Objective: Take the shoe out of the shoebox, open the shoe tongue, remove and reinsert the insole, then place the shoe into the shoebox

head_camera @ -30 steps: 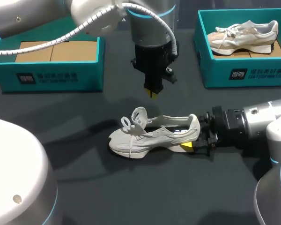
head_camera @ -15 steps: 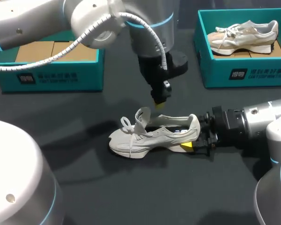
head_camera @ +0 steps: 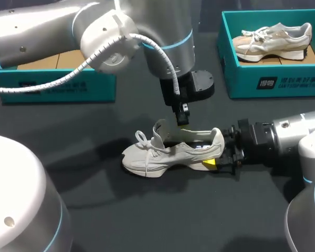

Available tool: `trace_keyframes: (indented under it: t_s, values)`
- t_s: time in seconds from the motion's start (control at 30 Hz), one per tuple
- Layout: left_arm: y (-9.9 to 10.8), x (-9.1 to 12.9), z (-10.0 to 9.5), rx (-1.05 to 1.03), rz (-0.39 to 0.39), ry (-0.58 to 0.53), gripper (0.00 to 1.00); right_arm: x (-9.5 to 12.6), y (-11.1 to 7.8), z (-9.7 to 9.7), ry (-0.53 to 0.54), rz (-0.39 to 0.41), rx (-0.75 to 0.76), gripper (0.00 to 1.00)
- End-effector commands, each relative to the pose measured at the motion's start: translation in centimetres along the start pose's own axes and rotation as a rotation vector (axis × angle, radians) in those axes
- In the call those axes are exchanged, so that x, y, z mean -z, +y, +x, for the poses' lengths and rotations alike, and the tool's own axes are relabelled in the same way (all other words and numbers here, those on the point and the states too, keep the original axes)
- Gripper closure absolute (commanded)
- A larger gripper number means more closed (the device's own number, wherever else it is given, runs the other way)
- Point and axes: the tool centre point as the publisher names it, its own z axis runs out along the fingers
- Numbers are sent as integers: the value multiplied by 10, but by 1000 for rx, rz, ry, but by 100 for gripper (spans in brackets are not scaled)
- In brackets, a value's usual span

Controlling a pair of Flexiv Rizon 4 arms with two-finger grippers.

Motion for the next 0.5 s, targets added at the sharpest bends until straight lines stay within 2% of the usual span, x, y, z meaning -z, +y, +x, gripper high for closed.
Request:
trace_keyframes:
  t_s: [0.03, 0.3, 0.5]
  values:
    - [3, -20, -4, -2, 21, 11, 100, -1, 0, 0, -1, 3, -1, 100]
    - [3, -20, -4, -2, 21, 11, 100, -1, 0, 0, -1, 3, -1, 100]
    - [-11, -50, -12, -23, 12, 45, 100, -1, 0, 0, -1, 3, -1, 100]
